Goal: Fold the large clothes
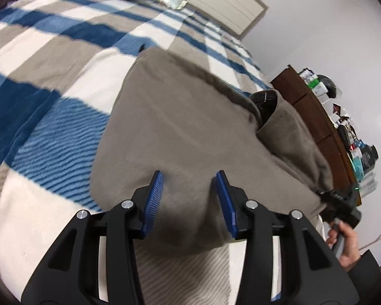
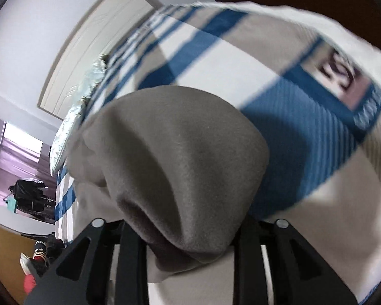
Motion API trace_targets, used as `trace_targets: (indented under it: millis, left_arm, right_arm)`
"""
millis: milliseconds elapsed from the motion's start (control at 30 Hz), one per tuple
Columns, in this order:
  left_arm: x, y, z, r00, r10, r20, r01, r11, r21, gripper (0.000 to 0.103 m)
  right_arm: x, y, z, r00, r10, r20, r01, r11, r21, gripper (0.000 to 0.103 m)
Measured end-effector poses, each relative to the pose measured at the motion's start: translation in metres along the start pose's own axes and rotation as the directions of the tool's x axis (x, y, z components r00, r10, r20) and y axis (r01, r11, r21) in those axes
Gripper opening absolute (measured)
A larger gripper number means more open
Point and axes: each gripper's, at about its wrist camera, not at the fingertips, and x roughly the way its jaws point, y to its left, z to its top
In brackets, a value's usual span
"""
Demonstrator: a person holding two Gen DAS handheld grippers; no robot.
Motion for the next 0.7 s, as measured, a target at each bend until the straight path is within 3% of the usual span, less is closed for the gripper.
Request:
trace_targets:
  millis: [100, 200, 267, 367, 467, 500, 633, 700]
  left_arm:
    - [0.002, -0.017, -0.002, 0.999, -0.034, 0.02, 0.032, 0.998, 0.061, 0.042]
    - [0.009, -0.037, -0.005, 0.997, -0.075, 0.036, 0.071, 0.992, 0.108, 0.042]
    - [0.019, -0.05, -0.008, 0.992, -0.125, 0.021, 0.122, 0.985, 0.121, 0.042]
    - [0.034, -0.069, -0.016, 0.989, -0.146, -0.011, 0.145, 0.976, 0.16, 0.042]
    - [0.051, -0.085, -0.029, 0.994, -0.101, -0.041, 0.108, 0.968, 0.225, 0.042]
    - [0.054, -0.086, -0.03, 0.995, -0.091, -0.046, 0.099, 0.967, 0.236, 0.042]
    - [0.063, -0.08, -0.033, 0.994, -0.085, -0.067, 0.098, 0.97, 0.222, 0.042]
    - [0.065, -0.075, -0.034, 0.993, -0.091, -0.075, 0.105, 0.973, 0.205, 0.042]
  right_arm:
    - [-0.002, -0.006, -0.002, 1.0, 0.012, -0.016, -0.013, 0.998, -0.068, 0.057]
    - [-0.015, 0.004, 0.0, 0.999, -0.008, -0.047, -0.001, 0.981, -0.193, 0.066]
    - [-0.032, 0.017, -0.002, 0.998, -0.05, -0.049, 0.032, 0.945, -0.326, 0.069]
    - [-0.056, 0.036, -0.004, 0.996, -0.087, -0.016, 0.07, 0.88, -0.469, 0.071]
    - [-0.075, 0.074, -0.003, 0.996, -0.082, 0.03, 0.083, 0.77, -0.633, 0.088]
    - [-0.076, 0.095, -0.002, 0.996, -0.076, 0.04, 0.082, 0.714, -0.695, 0.092]
    - [-0.057, 0.167, -0.001, 0.997, -0.074, 0.02, 0.056, 0.525, -0.85, 0.093]
    - [-0.032, 0.201, -0.001, 0.994, -0.11, -0.005, 0.043, 0.429, -0.902, 0.094]
